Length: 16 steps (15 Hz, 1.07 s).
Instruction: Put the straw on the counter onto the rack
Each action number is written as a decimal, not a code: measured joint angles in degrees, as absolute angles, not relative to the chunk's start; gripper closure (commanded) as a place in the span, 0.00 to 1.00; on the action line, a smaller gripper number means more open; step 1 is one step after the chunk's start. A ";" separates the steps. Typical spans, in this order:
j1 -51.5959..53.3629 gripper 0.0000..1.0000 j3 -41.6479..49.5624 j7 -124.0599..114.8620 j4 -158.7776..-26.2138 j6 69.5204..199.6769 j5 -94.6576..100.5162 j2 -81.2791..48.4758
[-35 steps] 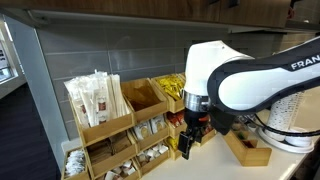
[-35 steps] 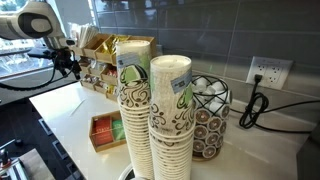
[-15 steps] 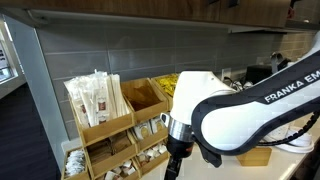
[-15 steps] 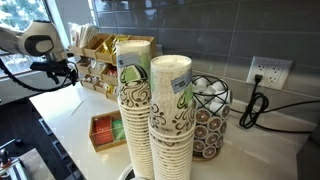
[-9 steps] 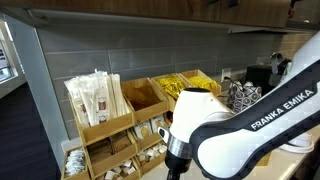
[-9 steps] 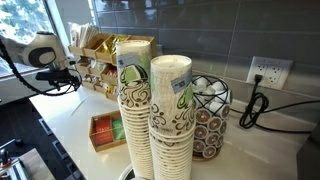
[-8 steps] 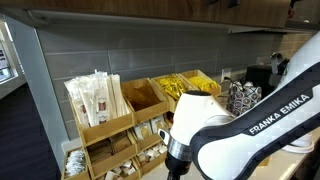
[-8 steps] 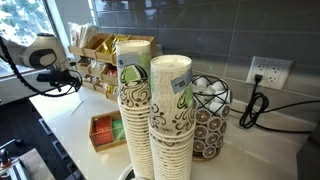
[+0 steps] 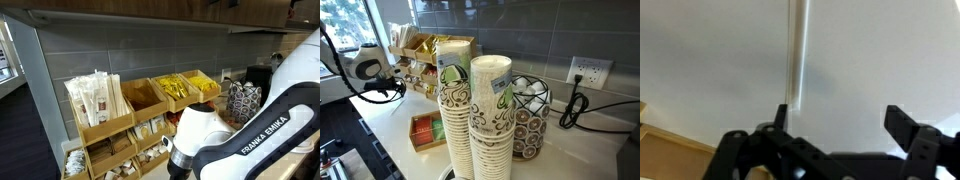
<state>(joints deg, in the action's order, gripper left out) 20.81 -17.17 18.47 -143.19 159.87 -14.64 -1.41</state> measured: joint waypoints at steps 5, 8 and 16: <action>18.90 0.65 -16.92 13.76 -143.22 162.78 -7.47 -3.27; 18.18 0.58 -16.85 11.74 -143.23 162.95 -5.06 -3.58; 17.88 0.70 -16.82 9.38 -143.22 163.44 -2.63 -4.31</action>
<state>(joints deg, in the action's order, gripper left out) 17.88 -16.82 9.38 -143.22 163.44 -2.63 -4.31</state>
